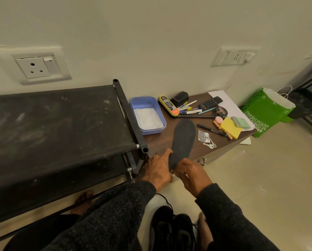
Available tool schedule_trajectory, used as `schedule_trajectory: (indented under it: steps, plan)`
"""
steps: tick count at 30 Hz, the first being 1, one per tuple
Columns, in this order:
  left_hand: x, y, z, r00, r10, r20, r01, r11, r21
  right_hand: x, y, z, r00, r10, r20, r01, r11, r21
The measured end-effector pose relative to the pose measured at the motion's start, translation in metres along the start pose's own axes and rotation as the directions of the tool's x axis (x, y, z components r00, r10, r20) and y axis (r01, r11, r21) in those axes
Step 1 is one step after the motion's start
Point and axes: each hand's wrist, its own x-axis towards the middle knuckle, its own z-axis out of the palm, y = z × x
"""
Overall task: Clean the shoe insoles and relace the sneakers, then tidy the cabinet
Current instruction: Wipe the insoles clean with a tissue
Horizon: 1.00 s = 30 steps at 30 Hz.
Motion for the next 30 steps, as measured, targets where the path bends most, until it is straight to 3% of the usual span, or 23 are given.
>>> schedule_trajectory:
  steps: [4, 6, 7, 9, 10, 11, 13, 17, 22, 27, 30]
  plan:
    - [0.001, -0.001, 0.001, 0.999, 0.006, 0.036, -0.007, 1.000, 0.012, -0.017, 0.028, -0.009, 0.998, 0.062, 0.021, -0.059, 0.992, -0.115]
    - [0.002, 0.003, -0.001, 0.998, -0.002, 0.065, 0.001, 1.000, 0.011, -0.021, 0.036, -0.014, 0.969, 0.236, -0.076, -0.235, 0.972, 0.029]
    - [0.002, 0.005, -0.002, 0.997, -0.014, 0.079, 0.013, 1.000, 0.012, -0.020, 0.036, -0.017, 0.918, 0.384, -0.101, -0.354, 0.907, 0.226]
    - [0.004, 0.010, -0.005, 0.997, -0.025, 0.077, 0.023, 0.999, 0.025, -0.013, 0.032, -0.023, 0.765, 0.643, -0.037, -0.479, 0.607, 0.634]
    - [0.005, 0.011, -0.006, 0.997, -0.030, 0.070, 0.027, 0.999, 0.038, -0.008, 0.029, -0.024, 0.713, 0.700, 0.027, -0.480, 0.460, 0.746]
    - [0.006, 0.013, -0.007, 0.997, -0.036, 0.068, 0.032, 0.998, 0.053, -0.003, 0.028, -0.024, 0.692, 0.718, 0.076, -0.477, 0.375, 0.795]
    - [0.008, 0.017, -0.009, 0.996, -0.062, 0.069, 0.055, 0.995, 0.087, 0.007, 0.026, -0.020, 0.697, 0.701, 0.150, -0.488, 0.311, 0.815]
    - [0.011, 0.020, -0.011, 0.994, -0.084, 0.071, 0.071, 0.984, 0.166, 0.020, 0.026, -0.013, 0.735, 0.645, 0.210, -0.531, 0.355, 0.769]
    - [0.009, 0.009, -0.009, 0.999, -0.024, 0.040, 0.014, 0.970, 0.241, 0.023, 0.028, -0.013, 0.839, 0.544, -0.007, -0.504, 0.783, 0.365]
    - [0.011, 0.005, -0.006, 1.000, -0.003, 0.009, 0.001, 0.964, 0.264, 0.022, 0.024, -0.016, 0.902, 0.430, -0.048, -0.419, 0.896, 0.147]
    - [0.012, 0.004, -0.006, 1.000, -0.003, 0.009, 0.001, 0.963, 0.268, 0.016, 0.018, -0.020, 0.907, 0.413, -0.089, -0.400, 0.907, 0.131]
